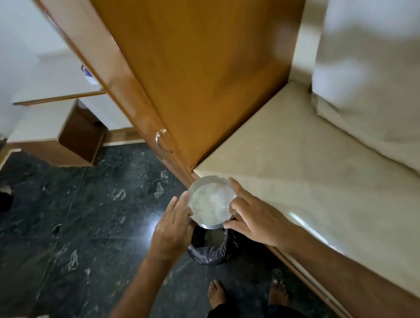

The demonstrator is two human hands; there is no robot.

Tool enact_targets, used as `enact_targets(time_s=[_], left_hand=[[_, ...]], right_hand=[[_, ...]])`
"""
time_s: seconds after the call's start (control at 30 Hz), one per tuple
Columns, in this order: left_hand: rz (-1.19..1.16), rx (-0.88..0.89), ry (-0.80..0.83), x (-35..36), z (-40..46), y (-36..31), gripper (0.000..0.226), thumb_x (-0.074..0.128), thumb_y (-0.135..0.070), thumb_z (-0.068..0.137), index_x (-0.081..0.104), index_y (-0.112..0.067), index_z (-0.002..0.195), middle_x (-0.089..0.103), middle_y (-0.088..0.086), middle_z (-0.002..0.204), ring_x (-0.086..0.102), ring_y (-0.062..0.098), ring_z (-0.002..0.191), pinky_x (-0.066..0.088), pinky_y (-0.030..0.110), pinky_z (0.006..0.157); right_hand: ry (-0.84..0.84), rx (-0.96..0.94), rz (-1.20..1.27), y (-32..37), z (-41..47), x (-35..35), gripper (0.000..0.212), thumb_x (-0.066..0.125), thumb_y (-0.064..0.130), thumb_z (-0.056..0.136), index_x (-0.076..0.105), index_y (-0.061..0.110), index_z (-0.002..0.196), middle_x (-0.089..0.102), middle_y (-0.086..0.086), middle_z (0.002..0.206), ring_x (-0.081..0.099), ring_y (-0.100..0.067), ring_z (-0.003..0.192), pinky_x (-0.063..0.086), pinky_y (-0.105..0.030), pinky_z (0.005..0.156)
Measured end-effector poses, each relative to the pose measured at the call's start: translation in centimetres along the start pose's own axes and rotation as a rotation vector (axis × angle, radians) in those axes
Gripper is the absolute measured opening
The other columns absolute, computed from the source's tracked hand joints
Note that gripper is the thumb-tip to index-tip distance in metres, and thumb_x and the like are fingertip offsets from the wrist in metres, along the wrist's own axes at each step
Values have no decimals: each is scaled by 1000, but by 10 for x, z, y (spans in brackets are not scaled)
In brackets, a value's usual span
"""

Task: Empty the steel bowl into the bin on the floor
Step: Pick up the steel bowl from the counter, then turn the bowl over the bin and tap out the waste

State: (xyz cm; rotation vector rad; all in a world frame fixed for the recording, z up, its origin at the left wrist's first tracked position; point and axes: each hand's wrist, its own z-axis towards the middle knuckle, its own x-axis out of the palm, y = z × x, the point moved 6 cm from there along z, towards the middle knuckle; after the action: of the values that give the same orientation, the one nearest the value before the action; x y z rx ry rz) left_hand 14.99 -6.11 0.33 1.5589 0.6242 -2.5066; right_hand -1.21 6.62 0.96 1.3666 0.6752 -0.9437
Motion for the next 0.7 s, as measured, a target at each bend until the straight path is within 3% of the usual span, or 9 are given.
enact_targets(time_s=[0.1, 0.17, 0.23, 0.33, 0.37, 0.43, 0.5, 0.6, 0.7], left_hand=[[-58, -100, 25, 8, -40, 25, 15, 75, -4, 81, 69, 4, 92, 63, 24, 136, 46, 18, 138, 31, 25, 122], [-83, -147, 88, 26, -67, 42, 20, 79, -2, 82, 70, 7, 99, 65, 26, 134, 57, 31, 132, 46, 41, 114], [-112, -169, 118, 48, -89, 60, 29, 76, -9, 87, 69, 7, 110, 66, 23, 134, 57, 30, 132, 51, 49, 108], [-213, -222, 158, 88, -120, 86, 46, 61, -22, 92, 57, 5, 129, 64, 21, 135, 51, 22, 133, 28, 24, 122], [-220, -258, 200, 107, -130, 97, 49, 63, -20, 90, 57, 8, 131, 65, 24, 134, 55, 28, 131, 31, 25, 121], [-238, -363, 350, 157, -156, 123, 53, 74, -10, 86, 58, 11, 132, 64, 26, 136, 60, 44, 126, 50, 46, 109], [-309, -477, 469, 205, -177, 150, 60, 75, -5, 87, 52, 5, 141, 57, 22, 146, 51, 49, 134, 49, 60, 105], [-416, -572, 594, 270, -192, 184, 65, 67, -6, 91, 42, -11, 151, 49, 16, 156, 41, 43, 144, 43, 55, 111], [-477, -572, 647, 322, -190, 209, 62, 65, -8, 92, 42, -13, 150, 57, 20, 146, 56, 42, 130, 53, 51, 100]], right_hand=[[-3, -23, -41, 13, 6, 38, 44, 70, 60, 82, 50, 21, 89, 40, -14, 158, 60, -21, 122, 37, -17, 99], [25, -10, -97, 16, 7, 72, 48, 62, 67, 82, 48, 23, 92, 38, -9, 159, 44, -23, 140, 34, -32, 117], [93, 54, -92, 12, 8, 111, 48, 71, 60, 79, 52, 19, 95, 40, -9, 158, 48, -25, 140, 46, -35, 111], [119, 133, 28, -4, 9, 179, 43, 89, 27, 68, 53, 13, 87, 47, -18, 153, 58, -29, 131, 60, -37, 92], [113, 166, 45, -13, 9, 202, 42, 89, 19, 66, 51, 13, 83, 49, -18, 151, 60, -30, 128, 61, -38, 89], [151, 235, 75, -36, 8, 258, 38, 83, 16, 71, 47, 15, 84, 43, -17, 156, 61, -32, 126, 61, -40, 89], [205, 290, 76, -65, 4, 314, 37, 78, 20, 78, 43, 16, 89, 34, -16, 162, 59, -35, 128, 58, -43, 92], [251, 344, 85, -102, 2, 378, 41, 81, 18, 75, 45, 11, 93, 37, -18, 159, 61, -39, 124, 58, -45, 90], [248, 403, 146, -133, 12, 417, 45, 84, 7, 70, 48, 3, 95, 54, -26, 141, 66, -43, 112, 58, -45, 84]])
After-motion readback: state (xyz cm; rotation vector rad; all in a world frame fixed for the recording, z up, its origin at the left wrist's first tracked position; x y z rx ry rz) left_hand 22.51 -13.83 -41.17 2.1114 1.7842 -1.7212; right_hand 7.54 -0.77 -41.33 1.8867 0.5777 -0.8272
